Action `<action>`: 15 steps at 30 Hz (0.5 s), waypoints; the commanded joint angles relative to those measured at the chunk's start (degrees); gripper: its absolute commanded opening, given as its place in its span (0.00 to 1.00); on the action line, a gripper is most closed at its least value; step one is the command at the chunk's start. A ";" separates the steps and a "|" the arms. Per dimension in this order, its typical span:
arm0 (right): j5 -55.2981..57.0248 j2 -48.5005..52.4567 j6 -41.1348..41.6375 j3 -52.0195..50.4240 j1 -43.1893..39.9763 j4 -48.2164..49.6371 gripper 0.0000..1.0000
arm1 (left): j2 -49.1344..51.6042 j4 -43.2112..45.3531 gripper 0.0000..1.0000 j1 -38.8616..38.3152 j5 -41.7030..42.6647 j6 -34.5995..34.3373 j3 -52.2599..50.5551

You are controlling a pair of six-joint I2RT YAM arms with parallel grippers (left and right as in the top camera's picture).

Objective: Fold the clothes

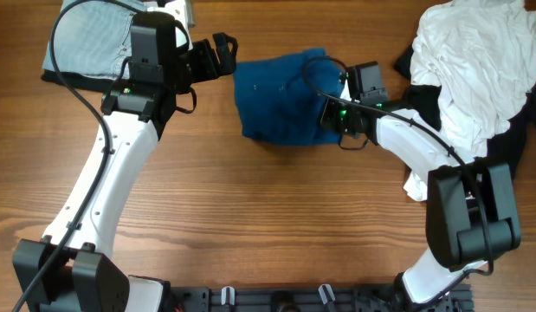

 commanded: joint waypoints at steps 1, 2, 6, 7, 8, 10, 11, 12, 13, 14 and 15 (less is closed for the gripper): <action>1.95 -3.54 1.31 -0.42 -2.56 -6.08 0.04 | 0.02 -0.20 1.00 0.22 -0.59 0.94 0.07; 2.64 -4.31 1.36 -0.42 -3.39 -8.00 0.04 | 0.02 -0.22 1.00 0.22 -0.59 0.94 0.07; 7.30 -3.43 1.18 -0.94 -5.05 -14.53 0.05 | 0.02 -0.28 1.00 0.22 -0.57 0.94 0.07; 7.21 -2.67 1.18 -1.44 -5.03 -14.16 0.15 | 0.02 -0.42 1.00 0.22 -0.59 0.94 0.07; 6.91 -2.19 0.92 -1.73 -5.05 -13.86 0.41 | 0.02 -0.57 1.00 0.22 -0.57 0.94 0.07; 5.64 -1.66 -2.19 -1.75 -5.05 -13.68 1.00 | 0.02 -1.31 1.00 0.22 -0.57 0.94 0.07; 5.64 -1.99 -2.23 -1.46 -5.18 -14.03 1.00 | 0.02 -1.75 1.00 0.22 -0.55 0.94 0.04; 5.60 -2.73 -2.29 -0.57 -5.64 -14.38 1.00 | 0.02 -2.51 1.00 0.20 0.02 0.94 0.04; 5.42 -3.93 -2.82 0.98 -6.43 -15.23 1.00 | 0.07 -3.02 1.00 0.13 1.44 0.94 0.04; 5.25 -5.55 -3.52 2.91 -7.50 -16.33 1.00 | 0.24 -3.43 1.00 -0.13 2.91 0.96 0.04; 5.25 -8.13 -5.25 5.66 -9.40 -17.70 1.00 | 0.74 -3.72 1.00 -0.72 4.83 0.96 0.04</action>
